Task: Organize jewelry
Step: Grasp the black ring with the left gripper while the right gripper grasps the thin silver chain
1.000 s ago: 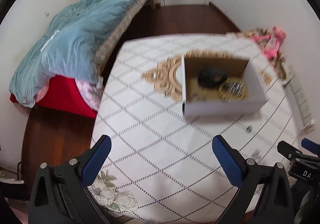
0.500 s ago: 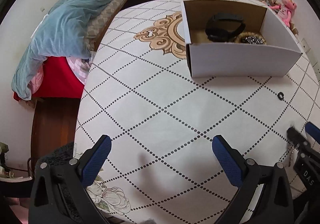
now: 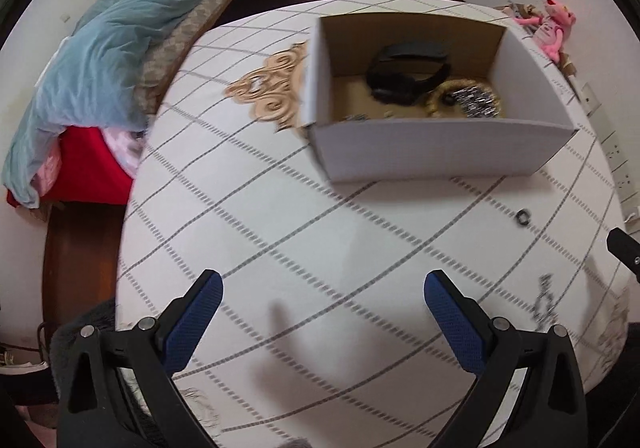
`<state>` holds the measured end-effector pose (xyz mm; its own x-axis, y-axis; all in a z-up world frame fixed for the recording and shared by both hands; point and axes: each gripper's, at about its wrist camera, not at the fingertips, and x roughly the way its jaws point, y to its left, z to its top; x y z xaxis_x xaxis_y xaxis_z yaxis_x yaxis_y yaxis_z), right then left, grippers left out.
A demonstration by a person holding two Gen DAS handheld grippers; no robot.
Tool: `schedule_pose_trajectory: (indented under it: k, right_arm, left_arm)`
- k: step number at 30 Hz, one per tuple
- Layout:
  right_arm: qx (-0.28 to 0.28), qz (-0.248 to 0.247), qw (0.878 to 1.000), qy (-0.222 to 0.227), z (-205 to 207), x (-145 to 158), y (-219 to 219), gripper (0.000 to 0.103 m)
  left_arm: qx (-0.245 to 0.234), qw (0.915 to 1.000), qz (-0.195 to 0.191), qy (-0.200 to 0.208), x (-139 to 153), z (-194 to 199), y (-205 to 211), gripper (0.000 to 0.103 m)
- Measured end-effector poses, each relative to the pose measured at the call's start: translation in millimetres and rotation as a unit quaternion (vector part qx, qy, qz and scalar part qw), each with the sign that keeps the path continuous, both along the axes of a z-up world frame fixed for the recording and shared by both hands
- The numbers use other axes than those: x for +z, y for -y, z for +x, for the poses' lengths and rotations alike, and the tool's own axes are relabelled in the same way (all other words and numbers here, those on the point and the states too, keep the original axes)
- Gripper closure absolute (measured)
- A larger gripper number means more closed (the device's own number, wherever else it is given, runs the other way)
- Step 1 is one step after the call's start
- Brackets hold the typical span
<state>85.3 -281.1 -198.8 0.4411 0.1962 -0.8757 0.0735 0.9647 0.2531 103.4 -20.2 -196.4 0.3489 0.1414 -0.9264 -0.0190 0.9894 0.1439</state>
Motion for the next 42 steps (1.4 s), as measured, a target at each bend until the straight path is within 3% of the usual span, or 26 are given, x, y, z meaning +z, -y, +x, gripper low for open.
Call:
schedule_pose_trajectory:
  k: [4,7,9,12,17,19,20,21,22,26,32,42]
  right_arm:
    - [0.024,0.079,0.995,-0.047,11,-7,7,0.103]
    - [0.051,0.058,0.995,-0.055,4,-11,-6,0.100]
    - [0.063,0.049,0.996,-0.050,-2,-14,-17,0.078]
    - [0.086,0.032,0.994,-0.051,-7,-20,-33,0.059]
    - [0.102,-0.027,0.992,-0.066,-3,-36,-61,0.059]
    - [0.100,-0.066,0.992,-0.048,-4,-38,-73,0.060]
    - [0.100,-0.079,0.991,-0.047,-4,-40,-76,0.068]
    - [0.099,-0.104,0.989,-0.040,-5,-42,-81,0.091]
    - [0.100,-0.123,0.987,-0.033,-6,-43,-83,0.095]
    - [0.073,-0.087,0.993,-0.035,-2,-42,-61,0.097]
    - [0.004,-0.021,1.000,-0.005,5,-11,-7,0.097]
    - [-0.033,-0.009,0.999,-0.008,10,-9,26,0.097]
  left_arm:
    - [-0.016,0.9998,0.011,0.005,1,7,17,0.000]
    - [-0.018,0.9994,0.029,0.009,0,4,15,0.000]
    - [-0.014,0.9991,0.039,0.005,-4,1,8,0.000]
    - [-0.003,0.9989,0.047,-0.004,-11,-4,-5,0.000]
    - [0.027,0.9981,0.051,-0.020,-21,-14,-33,0.000]
    - [0.036,0.9979,0.049,-0.023,-23,-17,-40,0.000]
    - [0.039,0.9979,0.048,-0.023,-23,-17,-42,0.000]
    - [0.040,0.9979,0.047,-0.022,-23,-18,-42,0.000]
    - [0.039,0.9980,0.046,-0.020,-22,-18,-42,0.000]
    - [0.030,0.9985,0.043,-0.012,-17,-17,-35,0.000]
    - [0.006,0.9998,0.019,0.000,-7,-6,-6,0.000]
    - [-0.067,0.9950,-0.074,0.002,-12,23,73,0.001]
